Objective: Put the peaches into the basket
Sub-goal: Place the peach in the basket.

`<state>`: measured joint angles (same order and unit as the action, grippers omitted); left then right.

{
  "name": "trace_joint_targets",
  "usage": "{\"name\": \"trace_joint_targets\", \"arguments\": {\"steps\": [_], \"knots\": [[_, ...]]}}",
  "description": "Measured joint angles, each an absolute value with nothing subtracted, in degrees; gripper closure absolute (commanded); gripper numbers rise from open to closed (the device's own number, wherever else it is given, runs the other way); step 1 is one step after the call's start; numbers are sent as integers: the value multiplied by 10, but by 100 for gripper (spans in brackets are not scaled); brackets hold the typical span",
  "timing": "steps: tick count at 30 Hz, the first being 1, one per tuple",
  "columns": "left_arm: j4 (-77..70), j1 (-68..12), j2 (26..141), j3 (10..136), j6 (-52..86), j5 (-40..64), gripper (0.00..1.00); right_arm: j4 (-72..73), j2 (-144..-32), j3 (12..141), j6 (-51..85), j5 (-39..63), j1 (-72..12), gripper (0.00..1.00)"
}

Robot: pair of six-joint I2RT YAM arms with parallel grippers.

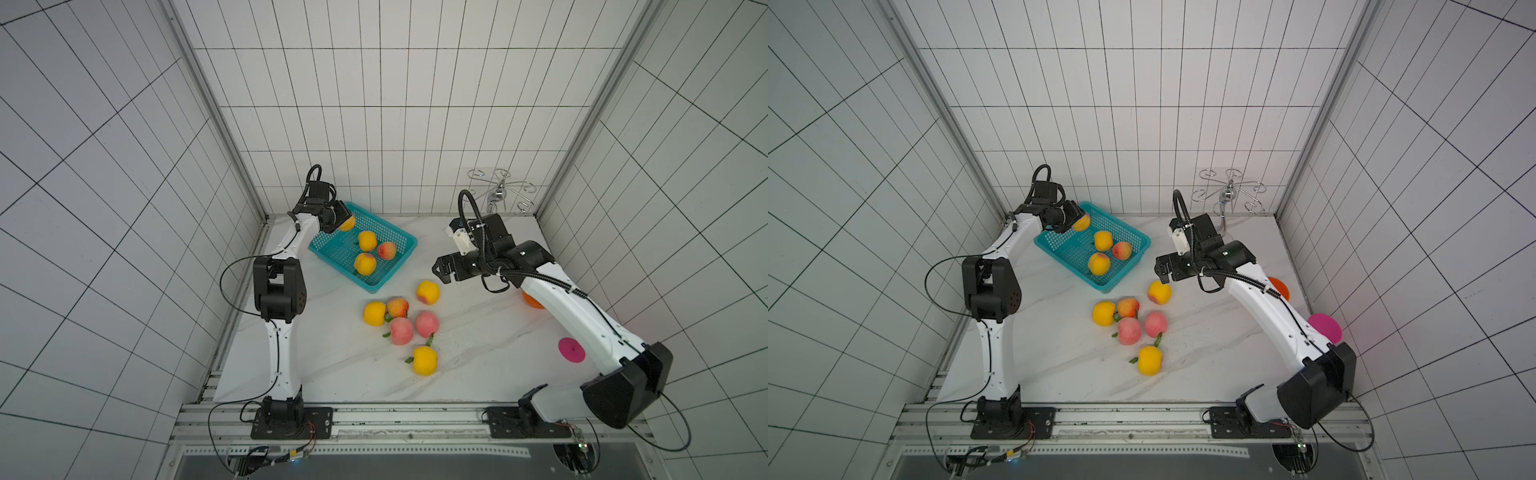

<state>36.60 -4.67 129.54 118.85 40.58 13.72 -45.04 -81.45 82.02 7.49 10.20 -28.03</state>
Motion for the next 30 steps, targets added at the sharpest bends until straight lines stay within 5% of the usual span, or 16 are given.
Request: {"name": "trace_joint_targets", "arguments": {"steps": [30], "knots": [[345,-55,1392,1217,431,140,34,-441,-815,820,69,126,-280,0]]}}
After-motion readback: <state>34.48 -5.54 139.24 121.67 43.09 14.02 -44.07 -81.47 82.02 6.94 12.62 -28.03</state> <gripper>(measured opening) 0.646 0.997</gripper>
